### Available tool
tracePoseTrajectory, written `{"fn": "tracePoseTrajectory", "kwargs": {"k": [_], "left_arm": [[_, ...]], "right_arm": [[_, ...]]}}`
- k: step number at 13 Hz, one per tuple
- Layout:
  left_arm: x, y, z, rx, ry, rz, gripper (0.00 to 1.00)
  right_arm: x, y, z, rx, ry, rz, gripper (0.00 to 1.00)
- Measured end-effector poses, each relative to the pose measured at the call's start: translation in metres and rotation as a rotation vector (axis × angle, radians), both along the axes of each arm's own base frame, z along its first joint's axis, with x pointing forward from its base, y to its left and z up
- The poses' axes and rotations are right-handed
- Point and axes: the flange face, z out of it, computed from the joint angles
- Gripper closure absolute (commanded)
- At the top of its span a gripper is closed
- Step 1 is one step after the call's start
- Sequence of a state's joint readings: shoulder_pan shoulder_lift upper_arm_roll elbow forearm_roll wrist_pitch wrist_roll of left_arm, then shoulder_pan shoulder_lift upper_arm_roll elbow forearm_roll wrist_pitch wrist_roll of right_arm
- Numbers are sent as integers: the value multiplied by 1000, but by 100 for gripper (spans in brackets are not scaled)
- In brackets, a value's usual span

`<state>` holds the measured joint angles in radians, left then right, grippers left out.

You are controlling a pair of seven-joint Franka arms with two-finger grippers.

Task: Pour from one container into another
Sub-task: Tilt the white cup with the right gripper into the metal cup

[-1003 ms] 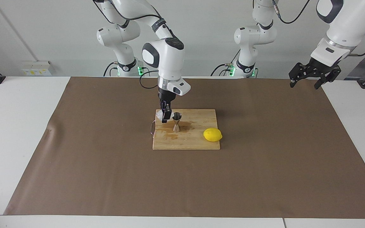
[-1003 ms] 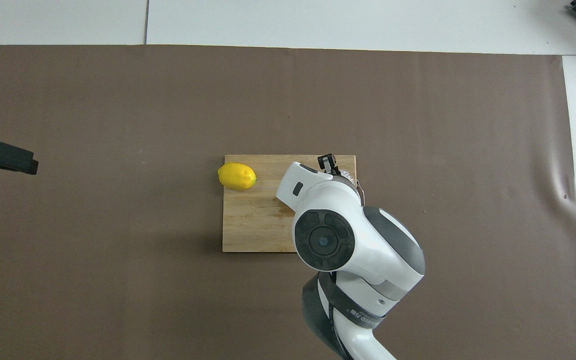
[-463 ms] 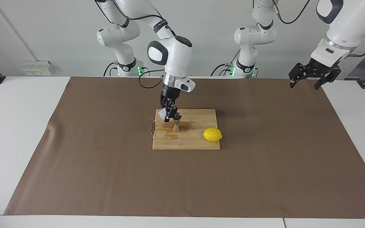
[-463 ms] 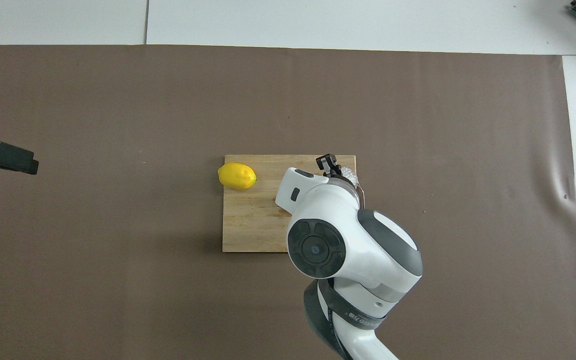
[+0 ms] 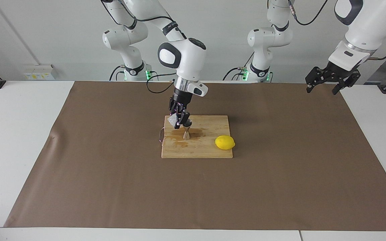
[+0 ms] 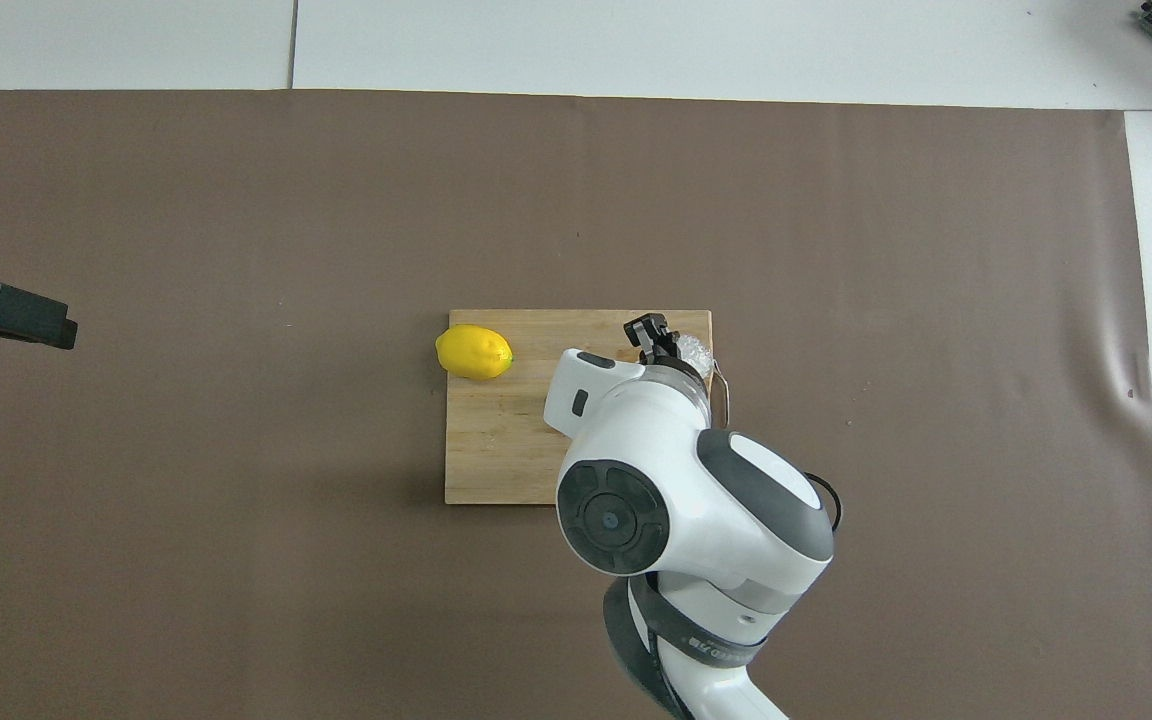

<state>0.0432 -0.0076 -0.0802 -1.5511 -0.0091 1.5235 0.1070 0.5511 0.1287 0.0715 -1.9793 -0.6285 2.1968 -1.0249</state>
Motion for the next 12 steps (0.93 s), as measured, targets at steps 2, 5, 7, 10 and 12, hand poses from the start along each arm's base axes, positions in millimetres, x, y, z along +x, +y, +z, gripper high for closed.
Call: {"fn": "tracePoseTrajectory", "kwargs": {"k": [2, 5, 7, 10, 12], "left_arm": [[0, 0, 0, 0, 0, 0, 0], [0, 0, 0, 0, 0, 0, 0], [0, 0, 0, 0, 0, 0, 0], [0, 0, 0, 0, 0, 0, 0], [0, 0, 0, 0, 0, 0, 0]], "right_arm": [[-6, 7, -1, -29, -3, 22, 100], [-10, 10, -1, -59, -11, 40, 100], [-10, 10, 0, -75, -19, 45, 100], [-10, 10, 1, -78, -23, 49, 100], [-11, 11, 1, -78, -25, 51, 100]]}}
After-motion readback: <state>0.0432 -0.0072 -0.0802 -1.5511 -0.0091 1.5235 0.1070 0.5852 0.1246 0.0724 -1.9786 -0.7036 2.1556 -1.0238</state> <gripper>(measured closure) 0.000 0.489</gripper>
